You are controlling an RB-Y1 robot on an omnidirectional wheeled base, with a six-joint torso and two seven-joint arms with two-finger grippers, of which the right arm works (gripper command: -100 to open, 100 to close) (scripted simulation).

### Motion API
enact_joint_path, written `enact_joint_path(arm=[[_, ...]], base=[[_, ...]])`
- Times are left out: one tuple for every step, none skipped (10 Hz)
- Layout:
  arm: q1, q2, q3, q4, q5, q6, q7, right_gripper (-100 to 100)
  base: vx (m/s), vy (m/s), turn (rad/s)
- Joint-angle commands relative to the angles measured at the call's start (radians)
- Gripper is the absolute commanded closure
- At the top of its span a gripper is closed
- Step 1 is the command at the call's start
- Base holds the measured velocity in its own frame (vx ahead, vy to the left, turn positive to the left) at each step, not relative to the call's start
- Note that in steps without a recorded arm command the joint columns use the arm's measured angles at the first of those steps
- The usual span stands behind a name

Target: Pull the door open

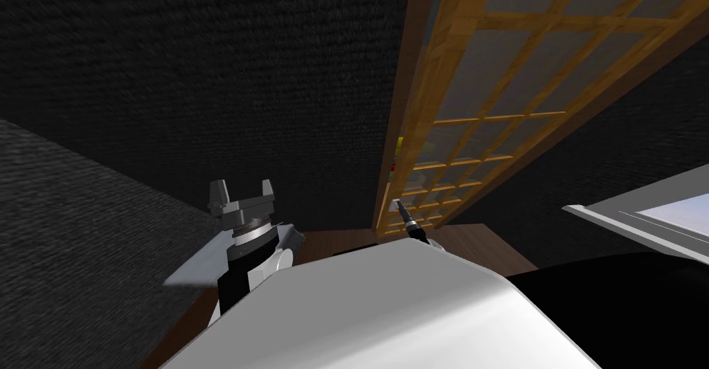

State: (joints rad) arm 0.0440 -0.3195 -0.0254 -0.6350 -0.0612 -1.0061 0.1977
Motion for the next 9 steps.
enact_joint_path(arm=[[-0.004, 0.007, 0.010, 0.006, -0.004, -0.003, -0.029, 100], [-0.006, 0.008, 0.017, 0.005, -0.020, 0.001, -0.068, 100], [-0.006, 0.008, 0.017, 0.005, -0.020, 0.001, -0.071, 100], [-0.008, 0.009, 0.023, 0.003, -0.036, 0.004, -0.111, 100], [-0.010, 0.010, 0.029, 0.001, -0.052, 0.008, -0.135, 100], [-0.010, 0.010, 0.029, 0.001, -0.052, 0.008, -0.155, 100], [-0.012, 0.011, 0.036, 0.000, -0.068, 0.012, -0.188, 100], [-0.012, 0.011, 0.036, 0.000, -0.068, 0.012, -0.196, 100], [-0.014, 0.012, 0.042, -0.002, -0.084, 0.015, -0.234, 100]], base=[[-0.041, -0.012, 0.041], [-0.042, -0.020, 0.075], [-0.041, -0.025, 0.043], [-0.054, -0.021, 0.059], [-0.072, -0.029, 0.098], [-0.053, -0.027, 0.047], [-0.055, -0.026, 0.068], [-0.048, -0.021, 0.034], [-0.052, -0.020, 0.065]])
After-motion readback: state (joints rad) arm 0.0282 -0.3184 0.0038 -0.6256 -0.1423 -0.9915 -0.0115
